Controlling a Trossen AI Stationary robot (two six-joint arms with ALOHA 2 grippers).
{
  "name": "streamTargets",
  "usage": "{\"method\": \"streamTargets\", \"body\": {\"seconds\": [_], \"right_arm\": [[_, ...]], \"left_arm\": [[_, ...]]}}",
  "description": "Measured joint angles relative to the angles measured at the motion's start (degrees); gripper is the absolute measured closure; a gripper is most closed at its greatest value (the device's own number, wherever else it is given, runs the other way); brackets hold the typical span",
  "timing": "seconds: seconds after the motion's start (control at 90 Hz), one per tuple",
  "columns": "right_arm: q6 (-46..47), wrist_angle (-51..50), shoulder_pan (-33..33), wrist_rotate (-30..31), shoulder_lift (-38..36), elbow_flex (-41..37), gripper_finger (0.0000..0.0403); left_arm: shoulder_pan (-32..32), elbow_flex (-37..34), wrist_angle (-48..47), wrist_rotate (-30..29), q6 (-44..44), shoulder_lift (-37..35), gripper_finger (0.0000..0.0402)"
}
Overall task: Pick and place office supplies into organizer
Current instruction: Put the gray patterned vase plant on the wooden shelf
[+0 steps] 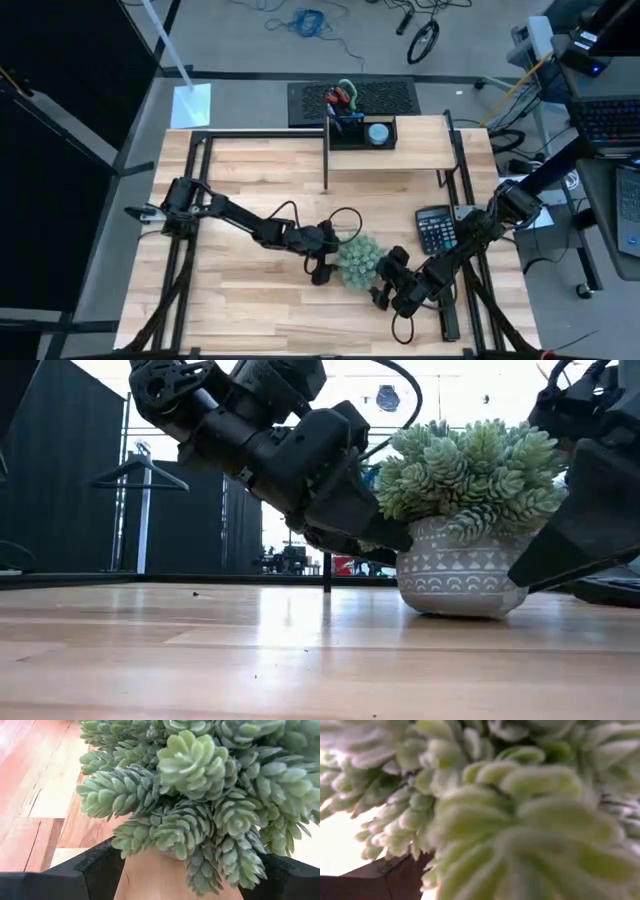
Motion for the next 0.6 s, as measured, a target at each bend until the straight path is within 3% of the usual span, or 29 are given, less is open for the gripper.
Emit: {"method": "streamTargets", "body": {"seconds": [0.6], "right_arm": [[1.96, 0.15, 0.00, 0.04, 0.04, 0.00, 0.0018]], "left_arm": [[0.00, 0.02, 0.12, 0.01, -0.08, -0.09, 0.0093]]}}
